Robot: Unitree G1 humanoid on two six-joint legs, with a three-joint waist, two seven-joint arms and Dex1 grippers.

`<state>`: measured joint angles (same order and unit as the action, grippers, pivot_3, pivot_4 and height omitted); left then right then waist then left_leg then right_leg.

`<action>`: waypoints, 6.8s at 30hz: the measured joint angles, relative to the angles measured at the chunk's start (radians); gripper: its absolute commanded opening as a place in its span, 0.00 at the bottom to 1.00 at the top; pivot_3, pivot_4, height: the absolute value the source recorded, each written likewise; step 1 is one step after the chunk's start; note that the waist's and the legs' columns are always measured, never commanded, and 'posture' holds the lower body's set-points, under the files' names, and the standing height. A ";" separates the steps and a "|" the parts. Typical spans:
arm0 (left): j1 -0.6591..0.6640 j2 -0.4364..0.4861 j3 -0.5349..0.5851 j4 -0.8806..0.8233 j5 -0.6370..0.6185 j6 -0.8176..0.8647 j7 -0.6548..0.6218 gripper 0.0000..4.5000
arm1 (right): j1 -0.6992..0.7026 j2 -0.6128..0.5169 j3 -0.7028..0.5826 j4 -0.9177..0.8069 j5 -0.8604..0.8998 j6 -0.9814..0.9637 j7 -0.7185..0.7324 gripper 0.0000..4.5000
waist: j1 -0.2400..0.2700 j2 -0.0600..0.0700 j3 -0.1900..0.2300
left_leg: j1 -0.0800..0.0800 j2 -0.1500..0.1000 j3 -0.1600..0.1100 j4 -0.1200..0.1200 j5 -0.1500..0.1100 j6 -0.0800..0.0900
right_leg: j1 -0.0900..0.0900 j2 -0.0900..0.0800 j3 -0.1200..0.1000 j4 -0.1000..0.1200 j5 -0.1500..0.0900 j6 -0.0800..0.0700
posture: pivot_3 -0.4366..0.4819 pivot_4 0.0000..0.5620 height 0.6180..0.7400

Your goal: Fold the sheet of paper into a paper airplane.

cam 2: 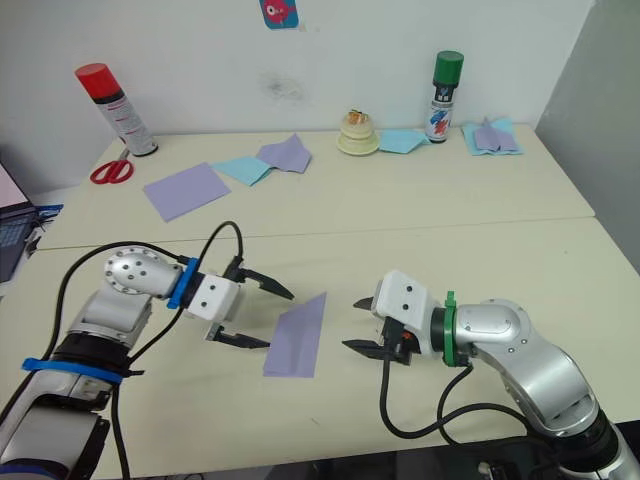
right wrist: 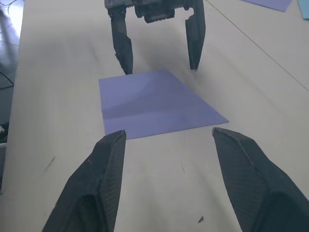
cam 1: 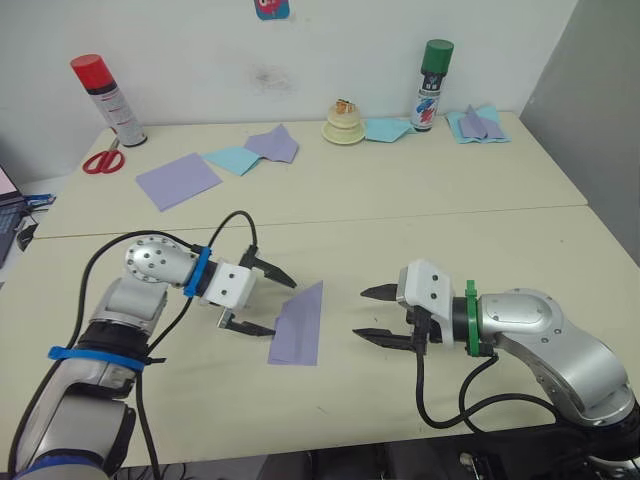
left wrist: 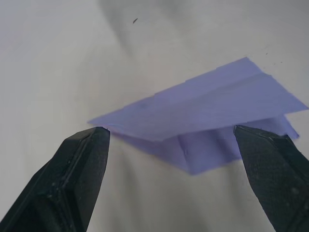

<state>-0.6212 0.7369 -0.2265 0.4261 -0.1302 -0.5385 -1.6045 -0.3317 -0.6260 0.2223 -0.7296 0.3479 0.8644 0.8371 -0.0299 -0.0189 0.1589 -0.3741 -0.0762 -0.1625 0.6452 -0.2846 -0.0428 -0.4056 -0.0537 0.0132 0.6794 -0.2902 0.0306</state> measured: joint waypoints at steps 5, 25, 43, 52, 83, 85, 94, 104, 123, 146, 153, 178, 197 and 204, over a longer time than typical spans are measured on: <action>-0.045 -0.065 -0.037 0.106 0.032 -0.175 0.004 0.96 | 0.001 -0.005 0.002 -0.022 0.029 0.020 -0.021 0.68 | 0.000 0.000 0.000 | 0.000 0.000 0.000 0.000 0.000 0.000 | 0.000 0.000 -0.001 0.000 0.000 0.000 | 0.48 0.27 1.00; -0.038 -0.192 -0.122 -0.142 0.314 0.250 0.365 0.01 | 0.174 -0.109 -0.135 -0.104 0.071 0.030 -0.107 0.69 | 0.003 -0.001 0.000 | -0.001 -0.001 0.000 0.003 -0.001 0.002 | 0.001 0.000 0.000 0.001 0.001 0.003 | 0.48 0.27 1.00; -0.049 -0.129 -0.131 -0.236 0.247 0.505 0.303 0.57 | 0.334 -0.072 0.018 -0.107 -0.115 -0.181 -0.253 0.69 | 0.000 -0.002 0.001 | 0.000 0.000 0.001 0.003 0.001 -0.002 | 0.001 0.000 0.000 0.002 0.001 0.003 | 0.48 0.27 1.00; 0.001 -0.011 -0.022 -0.269 0.034 0.508 0.165 0.57 | 0.402 0.078 0.194 0.042 -0.359 -0.412 -0.409 0.69 | -0.003 -0.002 0.000 | 0.001 0.000 0.002 0.003 0.001 -0.002 | 0.001 0.001 0.001 0.002 0.001 0.003 | 0.48 0.27 1.00; 0.246 0.071 0.124 -0.396 -0.258 0.597 0.059 0.57 | 0.393 0.229 0.186 0.241 -0.451 -0.578 -0.377 0.69 | -0.002 -0.002 0.000 | 0.005 0.001 0.003 0.002 -0.001 0.002 | 0.003 0.001 0.002 0.003 0.003 0.001 | 0.48 0.27 1.00; 0.246 0.072 0.124 -0.400 -0.260 0.597 0.053 0.57 | 0.367 0.273 0.197 0.291 -0.480 -0.599 -0.411 0.69 | -0.002 -0.002 0.000 | 0.005 0.001 0.003 0.002 -0.001 0.002 | 0.003 0.001 0.003 0.003 0.003 0.001 | 0.48 0.27 1.00; 0.249 0.072 0.125 -0.406 -0.260 0.596 0.054 0.58 | 0.330 0.417 0.227 0.382 -0.543 -0.622 -0.521 0.55 | -0.003 -0.002 0.000 | 0.005 0.001 0.003 0.001 0.001 -0.002 | 0.003 0.001 0.003 0.003 0.003 0.001 | 0.48 0.27 1.00; 0.301 0.118 0.161 -0.411 -0.262 0.614 0.082 0.58 | 0.276 0.217 0.166 0.391 -0.469 -0.733 -0.330 0.01 | -0.004 -0.002 0.000 | 0.007 0.001 0.006 0.001 -0.001 0.002 | 0.003 0.001 0.002 0.003 0.003 0.001 | 0.48 0.27 1.00; 0.395 0.146 0.256 -0.585 -0.361 0.779 0.157 0.58 | -0.055 0.082 0.120 0.830 -0.267 -1.158 0.216 0.01 | -0.003 -0.002 0.000 | 0.009 0.001 0.005 0.001 -0.001 0.002 | 0.007 0.001 0.003 0.002 0.003 0.001 | 0.48 0.27 1.00; 0.363 0.166 0.234 -0.562 -0.263 0.749 0.190 0.58 | -0.140 -0.008 -0.007 0.405 -0.012 -0.579 0.220 0.44 | 0.001 -0.001 0.001 | 0.009 0.001 0.003 0.001 -0.001 0.002 | 0.008 0.001 0.002 0.001 0.003 0.001 | 0.48 0.27 1.00; 0.288 0.216 0.227 -0.573 -0.259 0.803 0.172 0.58 | -0.154 -0.028 0.064 0.467 -0.132 -0.543 0.189 0.07 | -0.002 -0.001 0.001 | 0.008 0.001 0.004 0.001 -0.001 0.002 | 0.007 0.001 0.002 0.001 0.003 0.001 | 0.48 0.27 1.00; 0.201 0.029 0.032 -0.535 -0.158 0.828 0.280 0.50 | -0.044 0.056 0.264 0.579 -0.297 -0.591 0.202 0.00 | 0.000 -0.001 0.001 | 0.008 0.001 0.004 0.001 0.000 0.000 | 0.007 0.001 0.002 0.001 0.003 0.001 | 0.48 0.27 1.00; 0.099 -0.211 -0.090 -0.067 0.080 0.372 0.358 0.01 | -0.033 0.069 0.261 0.573 -0.323 -0.598 0.194 0.00 | -0.001 -0.001 0.000 | 0.009 0.000 0.003 0.002 0.001 -0.002 | 0.008 0.001 0.001 0.001 0.003 0.001 | 0.48 0.27 1.00; 0.088 -0.237 -0.090 -0.030 0.088 0.355 0.370 0.01 | -0.032 0.065 0.261 0.572 -0.330 -0.608 0.192 0.00 | 0.000 -0.002 0.000 | 0.011 0.000 0.002 0.003 0.001 -0.002 | 0.011 0.001 0.001 0.001 0.003 0.001 | 0.48 0.27 1.00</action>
<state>-0.5328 0.4995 -0.3170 0.3958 -0.0419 -0.1840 -1.2346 -0.3633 -0.5606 0.4833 -0.1576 0.0174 0.2568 1.0291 -0.0294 -0.0206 0.1589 -0.3635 -0.0760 -0.1603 0.6479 -0.2835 -0.0445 -0.3944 -0.0530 0.0141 0.6806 -0.2874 0.0317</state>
